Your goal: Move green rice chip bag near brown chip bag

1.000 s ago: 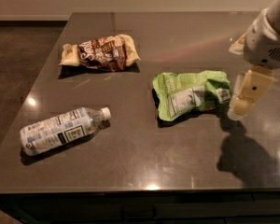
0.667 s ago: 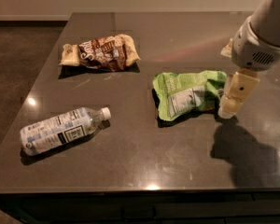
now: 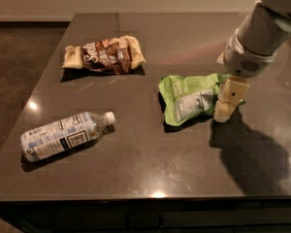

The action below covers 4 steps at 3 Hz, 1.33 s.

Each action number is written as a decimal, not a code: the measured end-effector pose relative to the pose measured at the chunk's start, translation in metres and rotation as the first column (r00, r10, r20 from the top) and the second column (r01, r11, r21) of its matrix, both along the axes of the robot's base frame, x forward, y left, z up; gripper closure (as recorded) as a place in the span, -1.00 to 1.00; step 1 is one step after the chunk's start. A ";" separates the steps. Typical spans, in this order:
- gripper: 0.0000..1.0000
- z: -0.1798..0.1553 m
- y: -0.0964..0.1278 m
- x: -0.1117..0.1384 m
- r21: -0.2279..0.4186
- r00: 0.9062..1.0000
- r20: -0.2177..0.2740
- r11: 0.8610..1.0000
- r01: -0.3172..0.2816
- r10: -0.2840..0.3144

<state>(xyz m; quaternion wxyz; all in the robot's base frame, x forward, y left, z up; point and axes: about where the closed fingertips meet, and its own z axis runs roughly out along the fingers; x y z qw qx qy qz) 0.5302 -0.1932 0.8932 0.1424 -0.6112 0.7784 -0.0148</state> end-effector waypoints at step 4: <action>0.53 -0.020 0.014 0.026 -0.021 0.998 -0.058 0.999 -0.030 0.029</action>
Offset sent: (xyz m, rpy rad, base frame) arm 0.0216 0.0075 -0.0291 -0.0368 0.0718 0.0300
